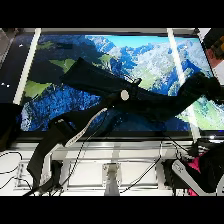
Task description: Fold the clothes and pants, and hang the long-sleeved shirts on hangers.
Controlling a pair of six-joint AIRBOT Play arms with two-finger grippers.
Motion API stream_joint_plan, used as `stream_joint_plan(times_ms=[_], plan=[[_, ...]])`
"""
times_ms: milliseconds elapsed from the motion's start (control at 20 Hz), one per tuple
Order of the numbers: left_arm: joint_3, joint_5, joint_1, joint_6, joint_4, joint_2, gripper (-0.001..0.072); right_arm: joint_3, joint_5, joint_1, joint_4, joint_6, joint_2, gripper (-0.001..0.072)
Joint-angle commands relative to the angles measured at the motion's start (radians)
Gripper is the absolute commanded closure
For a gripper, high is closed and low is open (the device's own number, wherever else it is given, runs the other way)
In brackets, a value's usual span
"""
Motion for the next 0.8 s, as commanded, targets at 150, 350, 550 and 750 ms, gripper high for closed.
stream_joint_plan(times_ms=[150,350,550,750], plan=[[0.001,0.027,0.061,0.06,0.185,0.127,0.0702,0.0,-0.097,0.133,0.022,-0.002,-0.026,0.0693],[0.001,-0.044,0.216,-0.103,0.613,0.326,0.0701,0.0,-0.14,0.22,0.042,-0.002,-0.045,0.0694],[0.001,-0.09,0.354,-0.105,0.644,0.445,0.07,0.0,-0.29,0.493,0.101,0.005,-0.16,0.0695],[0.001,-0.125,0.412,-0.105,0.644,0.468,0.0698,0.011,-0.444,0.786,0.171,0.022,-0.391,0.0693]])
